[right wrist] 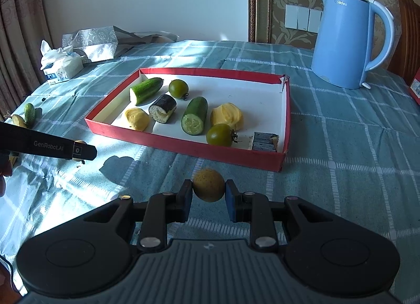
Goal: Organize fruits
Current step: 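Carry both held tan fruits toward the tray with both grippers, then lower the tan fruit into the tray and open the left gripper while the right gripper carries its fruit, then move the right gripper with its tan fruit over the tray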
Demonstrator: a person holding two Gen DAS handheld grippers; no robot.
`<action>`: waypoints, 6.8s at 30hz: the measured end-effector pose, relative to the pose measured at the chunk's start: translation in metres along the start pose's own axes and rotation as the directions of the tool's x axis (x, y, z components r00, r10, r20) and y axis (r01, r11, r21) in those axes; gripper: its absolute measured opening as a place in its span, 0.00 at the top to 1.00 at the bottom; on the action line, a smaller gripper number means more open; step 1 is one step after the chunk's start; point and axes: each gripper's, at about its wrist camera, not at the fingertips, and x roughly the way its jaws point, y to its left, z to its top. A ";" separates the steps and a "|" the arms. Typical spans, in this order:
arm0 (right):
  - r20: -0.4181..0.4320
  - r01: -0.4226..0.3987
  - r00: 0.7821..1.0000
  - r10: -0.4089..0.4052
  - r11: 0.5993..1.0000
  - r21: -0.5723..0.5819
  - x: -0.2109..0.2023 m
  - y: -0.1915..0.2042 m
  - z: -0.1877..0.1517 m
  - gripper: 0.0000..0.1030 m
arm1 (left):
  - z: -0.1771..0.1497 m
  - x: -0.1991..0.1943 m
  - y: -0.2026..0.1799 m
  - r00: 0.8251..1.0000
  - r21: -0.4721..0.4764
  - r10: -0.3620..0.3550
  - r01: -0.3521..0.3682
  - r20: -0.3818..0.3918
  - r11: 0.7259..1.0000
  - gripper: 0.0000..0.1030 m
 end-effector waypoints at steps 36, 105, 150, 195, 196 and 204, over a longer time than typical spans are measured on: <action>-0.013 0.051 0.999 -0.051 0.998 0.045 0.004 -0.011 0.003 0.75 | 0.020 0.015 -0.013 0.999 0.039 -0.054 0.053 0.009 0.998 0.73; -0.054 0.107 0.994 -0.100 0.983 0.152 0.001 -0.049 -0.009 0.75 | 0.064 0.054 -0.055 0.997 0.135 -0.076 0.071 0.031 0.988 0.73; -0.053 0.094 0.995 -0.086 0.983 0.156 0.002 -0.058 -0.011 0.75 | 0.056 0.060 -0.058 0.998 0.168 -0.035 0.026 0.053 0.985 0.46; 0.041 -0.055 0.997 0.060 0.992 -0.117 0.050 0.026 0.054 0.75 | -0.040 -0.040 0.034 0.995 -0.114 0.085 -0.079 0.050 0.990 0.43; 0.042 -0.052 0.997 0.057 0.992 -0.116 0.051 0.025 0.054 0.75 | -0.038 -0.039 0.034 0.996 -0.120 0.080 -0.074 0.047 0.990 0.43; 0.016 -0.038 0.999 0.040 0.993 -0.113 0.064 0.023 0.057 0.75 | -0.016 -0.032 0.028 0.995 -0.105 0.087 -0.081 0.052 0.991 0.43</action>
